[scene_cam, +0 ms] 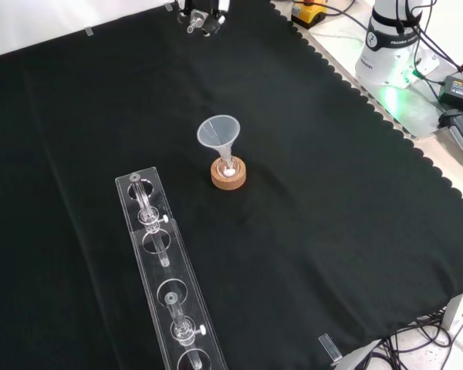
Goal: Put the weighing funnel back on the table.
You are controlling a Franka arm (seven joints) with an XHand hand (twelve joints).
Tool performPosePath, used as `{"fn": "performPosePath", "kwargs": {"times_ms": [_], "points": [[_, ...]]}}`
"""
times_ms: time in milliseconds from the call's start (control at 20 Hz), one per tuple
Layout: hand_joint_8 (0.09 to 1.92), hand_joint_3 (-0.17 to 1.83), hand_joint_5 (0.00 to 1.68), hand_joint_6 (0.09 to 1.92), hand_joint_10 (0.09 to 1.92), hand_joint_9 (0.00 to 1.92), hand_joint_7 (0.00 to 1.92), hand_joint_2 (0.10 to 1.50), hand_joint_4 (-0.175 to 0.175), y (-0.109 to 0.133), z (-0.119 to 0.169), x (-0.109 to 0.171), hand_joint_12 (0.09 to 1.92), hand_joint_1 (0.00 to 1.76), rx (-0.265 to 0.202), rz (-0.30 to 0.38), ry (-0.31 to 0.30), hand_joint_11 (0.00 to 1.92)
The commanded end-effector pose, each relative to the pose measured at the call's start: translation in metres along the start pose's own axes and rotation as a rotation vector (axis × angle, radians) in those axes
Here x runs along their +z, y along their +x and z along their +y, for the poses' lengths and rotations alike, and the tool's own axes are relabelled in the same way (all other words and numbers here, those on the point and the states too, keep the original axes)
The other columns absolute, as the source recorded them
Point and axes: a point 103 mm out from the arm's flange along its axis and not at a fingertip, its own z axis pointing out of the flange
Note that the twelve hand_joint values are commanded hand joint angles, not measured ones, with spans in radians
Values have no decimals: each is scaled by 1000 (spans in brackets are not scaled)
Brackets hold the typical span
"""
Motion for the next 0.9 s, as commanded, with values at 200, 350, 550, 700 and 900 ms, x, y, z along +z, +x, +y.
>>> {"fn": "performPosePath", "kwargs": {"times_ms": [200, 350, 550, 700, 900], "points": [[230, 852, 1662, 87, 377, 1920, 1920, 450, -175, -9, 6, 11, 301, 1237, 23, 25, -9, 1893], [230, 852, 1662, 87, 377, 1920, 1920, 449, -175, -25, -1, 33, 301, 1237, 23, 58, -12, 1893], [231, 853, 1662, 87, 378, 1920, 1920, 449, -175, -46, -7, 64, 300, 1237, 26, 77, -6, 1893], [231, 854, 1662, 87, 378, 1920, 1920, 448, -175, -59, -12, 86, 300, 1237, 24, 90, -1, 1893], [231, 854, 1662, 87, 379, 1920, 1920, 448, -175, -70, -14, 120, 300, 1237, 6, 95, 34, 1893]]}}
